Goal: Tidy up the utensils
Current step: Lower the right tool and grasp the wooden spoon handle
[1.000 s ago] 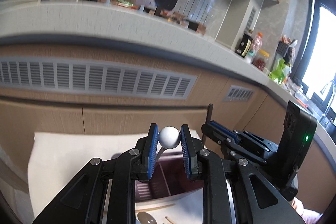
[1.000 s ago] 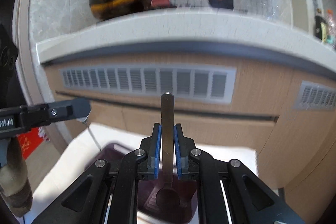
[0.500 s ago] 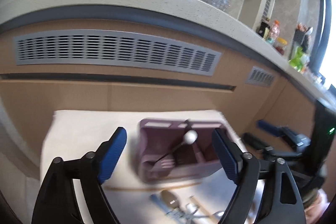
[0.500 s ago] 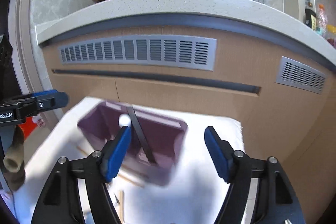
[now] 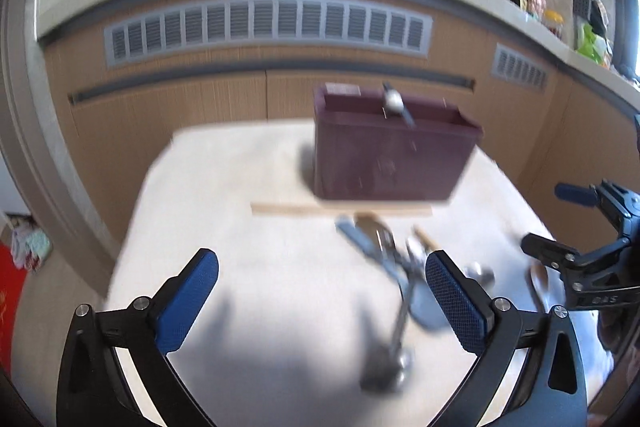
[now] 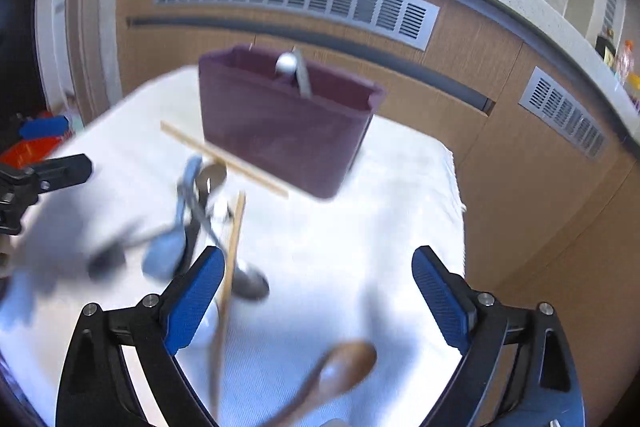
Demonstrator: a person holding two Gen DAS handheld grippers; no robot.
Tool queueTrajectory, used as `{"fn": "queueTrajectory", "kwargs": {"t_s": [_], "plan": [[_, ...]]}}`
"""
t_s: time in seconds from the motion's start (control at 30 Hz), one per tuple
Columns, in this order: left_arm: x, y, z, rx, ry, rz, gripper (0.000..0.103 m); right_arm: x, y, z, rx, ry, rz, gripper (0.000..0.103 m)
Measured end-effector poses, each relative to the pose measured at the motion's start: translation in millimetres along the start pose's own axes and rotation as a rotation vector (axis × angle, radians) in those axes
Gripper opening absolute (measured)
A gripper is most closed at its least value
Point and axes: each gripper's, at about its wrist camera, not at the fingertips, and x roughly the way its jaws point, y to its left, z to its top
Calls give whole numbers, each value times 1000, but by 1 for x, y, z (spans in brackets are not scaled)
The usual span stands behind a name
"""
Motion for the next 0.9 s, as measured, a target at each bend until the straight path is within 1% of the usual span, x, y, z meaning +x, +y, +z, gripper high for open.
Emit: {"fn": "queueTrajectory", "kwargs": {"t_s": [0.07, 0.17, 0.23, 0.3, 0.37, 0.43, 0.5, 0.6, 0.67, 0.73, 0.8, 0.83, 0.87, 0.9], "plan": [[1, -4, -13, 9, 54, -31, 103, -3, 4, -13, -11, 22, -19, 95], [4, -8, -28, 28, 115, -56, 103, -6, -2, -29, 32, 60, -19, 95], [7, -9, -34, 18, 135, -60, 103, -7, -13, -41, 105, 86, -20, 95], [7, -8, -34, -8, 140, -54, 103, -6, -29, -51, 228, 104, -15, 95], [6, -5, -33, -38, 135, -32, 103, -1, -42, -62, 348, 131, -18, 95], [7, -3, -34, -63, 128, 6, 103, 6, -48, -67, 400, 150, -33, 92], [9, 0, -34, -81, 126, 27, 103, 13, -46, -66, 398, 170, -43, 79], [13, 5, -35, -101, 140, 34, 103, 24, -34, -61, 348, 196, -103, 73], [16, 8, -36, -106, 151, 31, 103, 28, -29, -59, 334, 196, -120, 70], [18, 9, -38, -102, 164, 28, 103, 30, -25, -56, 319, 193, -119, 61], [19, 8, -39, -96, 176, 22, 103, 32, -17, -51, 293, 192, -87, 36], [20, 8, -39, -94, 179, 22, 103, 32, -14, -50, 282, 193, -65, 29], [20, 7, -40, -91, 182, 20, 103, 32, -10, -48, 266, 193, -49, 30], [21, 6, -40, -90, 187, 17, 103, 31, -7, -47, 254, 188, -52, 30]]}}
